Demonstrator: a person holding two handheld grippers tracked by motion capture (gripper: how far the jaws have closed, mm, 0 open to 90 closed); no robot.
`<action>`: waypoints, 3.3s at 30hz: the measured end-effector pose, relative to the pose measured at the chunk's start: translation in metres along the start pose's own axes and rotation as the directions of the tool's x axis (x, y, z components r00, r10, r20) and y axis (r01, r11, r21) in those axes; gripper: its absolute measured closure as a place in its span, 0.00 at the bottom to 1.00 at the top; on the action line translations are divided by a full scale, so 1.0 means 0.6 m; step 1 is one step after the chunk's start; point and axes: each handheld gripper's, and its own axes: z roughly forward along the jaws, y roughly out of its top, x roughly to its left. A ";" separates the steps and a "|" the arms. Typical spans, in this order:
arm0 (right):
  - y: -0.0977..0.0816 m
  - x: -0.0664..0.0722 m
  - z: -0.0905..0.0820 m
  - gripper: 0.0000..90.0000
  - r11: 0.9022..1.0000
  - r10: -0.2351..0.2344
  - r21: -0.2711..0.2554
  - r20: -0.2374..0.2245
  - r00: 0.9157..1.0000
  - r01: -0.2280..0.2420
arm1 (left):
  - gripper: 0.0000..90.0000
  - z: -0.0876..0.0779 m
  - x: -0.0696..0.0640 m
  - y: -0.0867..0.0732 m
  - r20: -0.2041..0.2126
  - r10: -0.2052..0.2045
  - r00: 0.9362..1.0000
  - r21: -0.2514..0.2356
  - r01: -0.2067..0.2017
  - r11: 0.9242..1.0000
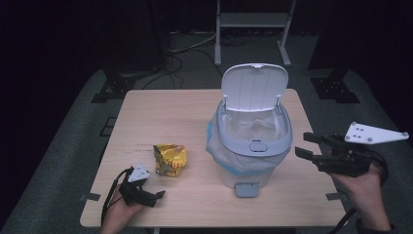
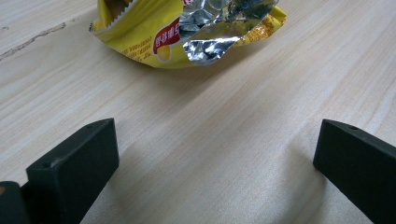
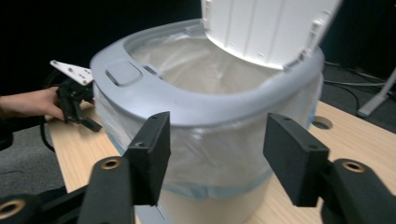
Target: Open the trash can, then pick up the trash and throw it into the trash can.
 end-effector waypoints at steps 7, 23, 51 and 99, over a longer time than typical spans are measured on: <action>-0.024 -0.009 -0.004 0.29 1.000 0.002 0.011 0.049 0.999 -0.003 | 0.00 0.000 0.000 0.000 0.001 0.001 1.000 0.002 -0.001 1.000; -0.115 -0.034 0.017 0.14 0.994 0.062 0.079 0.120 0.991 -0.072 | 0.00 0.000 0.000 0.000 0.001 0.000 1.000 0.003 0.000 1.000; -0.274 -0.080 0.100 0.08 0.951 0.074 0.279 0.220 0.973 -0.135 | 0.00 -0.020 -0.007 0.014 0.002 -0.020 1.000 -0.041 0.020 0.999; -0.309 -0.088 0.124 0.02 0.914 0.055 0.377 0.243 0.968 -0.147 | 0.16 -0.037 0.001 0.126 -0.003 -0.009 1.000 -0.219 0.009 0.976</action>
